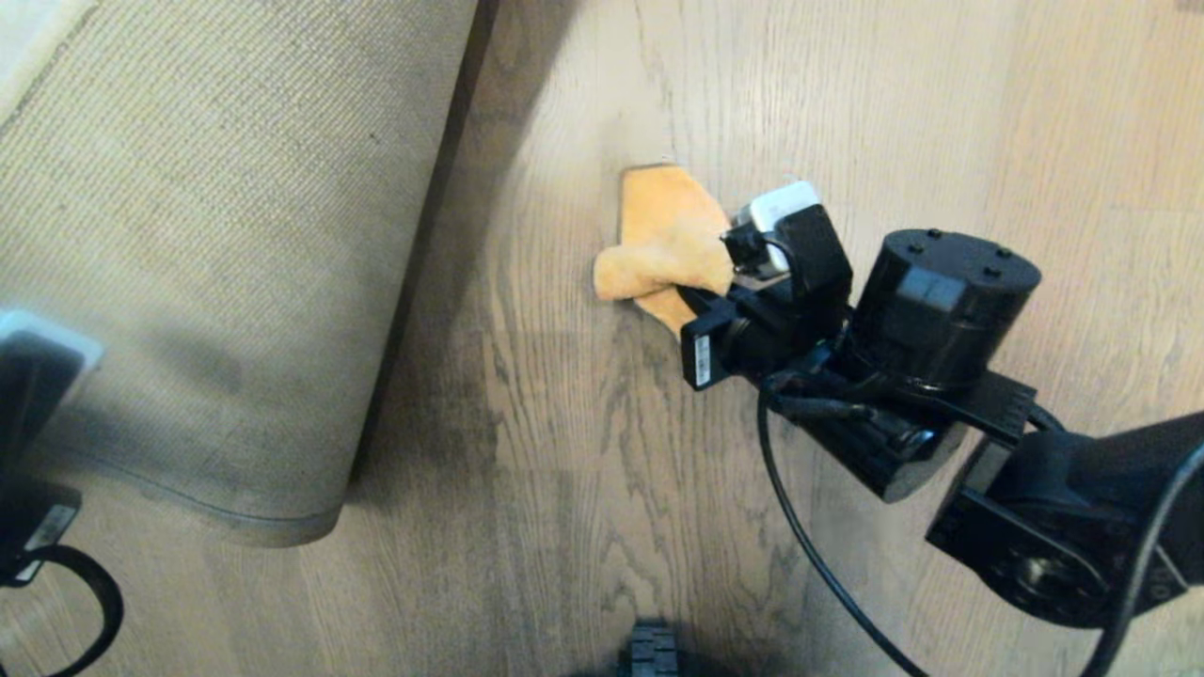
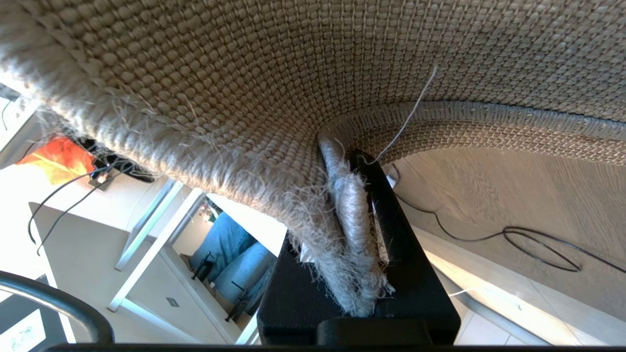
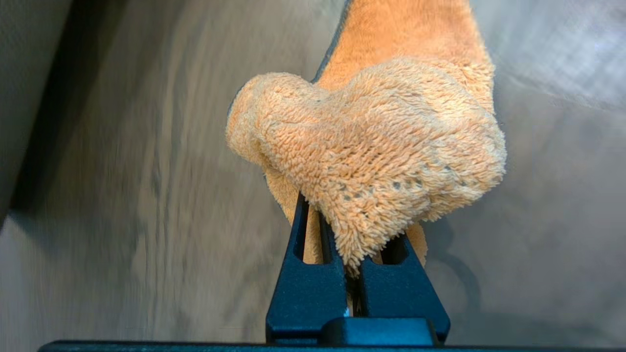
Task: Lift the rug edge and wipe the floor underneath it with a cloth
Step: Wipe the floor under the carpet with a rag
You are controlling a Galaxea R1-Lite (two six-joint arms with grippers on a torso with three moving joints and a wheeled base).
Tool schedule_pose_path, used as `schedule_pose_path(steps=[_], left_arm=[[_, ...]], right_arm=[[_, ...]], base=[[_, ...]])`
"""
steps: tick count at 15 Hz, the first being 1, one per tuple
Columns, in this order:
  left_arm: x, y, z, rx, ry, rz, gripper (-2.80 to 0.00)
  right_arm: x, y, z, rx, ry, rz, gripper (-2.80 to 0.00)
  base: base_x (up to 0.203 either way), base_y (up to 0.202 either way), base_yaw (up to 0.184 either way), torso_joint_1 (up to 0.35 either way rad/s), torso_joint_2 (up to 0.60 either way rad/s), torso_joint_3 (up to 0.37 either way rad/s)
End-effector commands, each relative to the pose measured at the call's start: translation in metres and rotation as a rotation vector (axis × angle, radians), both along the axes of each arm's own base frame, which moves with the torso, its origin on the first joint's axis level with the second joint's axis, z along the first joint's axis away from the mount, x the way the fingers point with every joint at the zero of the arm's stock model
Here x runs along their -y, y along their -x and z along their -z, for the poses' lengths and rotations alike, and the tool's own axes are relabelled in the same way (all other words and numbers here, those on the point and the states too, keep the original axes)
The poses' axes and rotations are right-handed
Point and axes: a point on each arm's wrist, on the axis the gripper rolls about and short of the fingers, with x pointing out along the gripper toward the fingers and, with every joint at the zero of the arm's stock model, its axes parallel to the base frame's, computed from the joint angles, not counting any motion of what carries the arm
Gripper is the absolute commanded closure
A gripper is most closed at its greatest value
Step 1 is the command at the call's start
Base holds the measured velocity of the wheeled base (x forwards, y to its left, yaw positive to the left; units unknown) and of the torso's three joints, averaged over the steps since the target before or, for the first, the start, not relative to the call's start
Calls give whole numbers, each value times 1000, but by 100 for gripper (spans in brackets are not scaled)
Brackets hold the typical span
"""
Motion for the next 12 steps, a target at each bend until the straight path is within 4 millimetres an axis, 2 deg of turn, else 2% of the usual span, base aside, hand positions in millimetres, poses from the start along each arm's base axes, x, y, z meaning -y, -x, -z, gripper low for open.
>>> schedule_pose_path(steps=[1, 6, 9, 12], left_arm=[[0, 0, 0, -7, -11, -2, 0], [0, 1, 0, -10, -15, -1, 0], [0, 0, 0, -13, -16, -1, 0], [0, 0, 1, -18, -16, 0, 0]], right_arm=[[25, 21, -3, 2, -5, 36, 0], [95, 67, 21, -39, 29, 168, 0], [141, 78, 28, -51, 38, 320, 0], [177, 94, 31, -92, 74, 466, 0]], base=[[0, 0, 0, 0, 0, 0], [0, 0, 0, 0, 0, 0], [0, 0, 0, 0, 0, 0], [0, 0, 0, 0, 0, 0]])
